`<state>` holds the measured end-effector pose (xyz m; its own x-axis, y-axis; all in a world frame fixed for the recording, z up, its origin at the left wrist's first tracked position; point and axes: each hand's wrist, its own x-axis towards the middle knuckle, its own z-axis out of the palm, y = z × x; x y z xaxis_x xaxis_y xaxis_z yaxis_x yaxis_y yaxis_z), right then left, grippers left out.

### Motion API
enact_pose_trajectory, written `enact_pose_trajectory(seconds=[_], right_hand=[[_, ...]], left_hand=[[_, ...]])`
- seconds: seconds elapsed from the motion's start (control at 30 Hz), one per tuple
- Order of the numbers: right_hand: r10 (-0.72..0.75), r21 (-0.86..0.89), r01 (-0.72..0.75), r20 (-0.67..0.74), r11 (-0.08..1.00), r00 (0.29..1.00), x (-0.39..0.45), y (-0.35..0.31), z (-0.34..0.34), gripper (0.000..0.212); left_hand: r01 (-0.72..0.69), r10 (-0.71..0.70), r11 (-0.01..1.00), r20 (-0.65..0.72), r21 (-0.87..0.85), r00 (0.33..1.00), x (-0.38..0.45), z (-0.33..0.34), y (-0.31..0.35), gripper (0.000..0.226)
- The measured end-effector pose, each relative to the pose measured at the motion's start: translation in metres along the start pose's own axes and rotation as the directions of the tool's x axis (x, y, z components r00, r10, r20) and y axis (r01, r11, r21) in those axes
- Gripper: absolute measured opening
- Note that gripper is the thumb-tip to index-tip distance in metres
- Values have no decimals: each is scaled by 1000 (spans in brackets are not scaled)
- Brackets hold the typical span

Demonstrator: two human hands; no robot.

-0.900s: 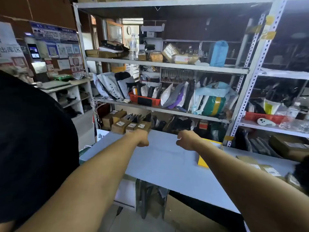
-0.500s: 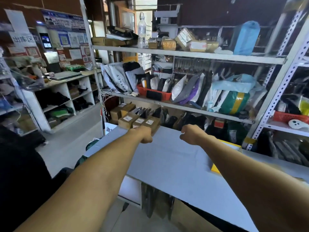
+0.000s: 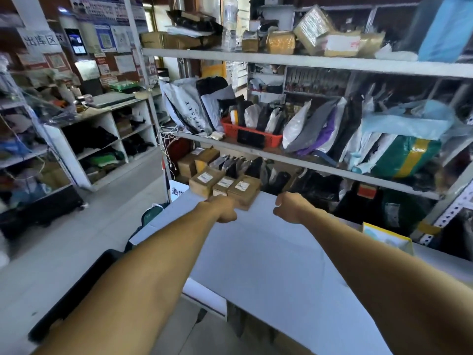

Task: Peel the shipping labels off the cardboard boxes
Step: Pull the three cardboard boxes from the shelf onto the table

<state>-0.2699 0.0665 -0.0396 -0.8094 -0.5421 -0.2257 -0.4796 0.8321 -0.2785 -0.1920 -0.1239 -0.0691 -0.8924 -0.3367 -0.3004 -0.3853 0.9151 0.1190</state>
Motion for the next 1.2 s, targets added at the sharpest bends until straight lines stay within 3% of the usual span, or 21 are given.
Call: enact_pose_trajectory(seconds=[0.4, 0.6, 0.77, 0.87, 0.97, 1.1, 1.2], right_hand=[[-161, -94, 173, 128, 980, 979, 188, -24, 6, 34], [-171, -40, 177, 118, 983, 978, 258, -61, 3, 33], [-141, -68, 150, 124, 986, 982, 318, -94, 38, 35], [-138, 50, 131, 190, 990, 972, 341, -114, 52, 30], [-97, 116, 78, 174, 990, 980, 375, -135, 72, 33], [11, 145, -41, 201, 989, 980, 429, -167, 105, 41], [70, 159, -105, 210, 982, 975, 455, -187, 121, 43]], left_hand=[[172, -170, 978, 24, -118, 985, 123, -21, -82, 53], [303, -302, 930, 38, -207, 953, 168, -30, -139, 62], [274, -270, 933, 49, -233, 962, 215, -33, -177, 64], [266, -257, 926, 72, -266, 964, 256, -35, -214, 64], [235, -222, 927, 76, -294, 972, 302, -34, -250, 46], [168, -130, 945, 148, -282, 980, 365, -29, -292, 70], [96, -57, 969, 173, -226, 983, 406, -17, -315, 69]])
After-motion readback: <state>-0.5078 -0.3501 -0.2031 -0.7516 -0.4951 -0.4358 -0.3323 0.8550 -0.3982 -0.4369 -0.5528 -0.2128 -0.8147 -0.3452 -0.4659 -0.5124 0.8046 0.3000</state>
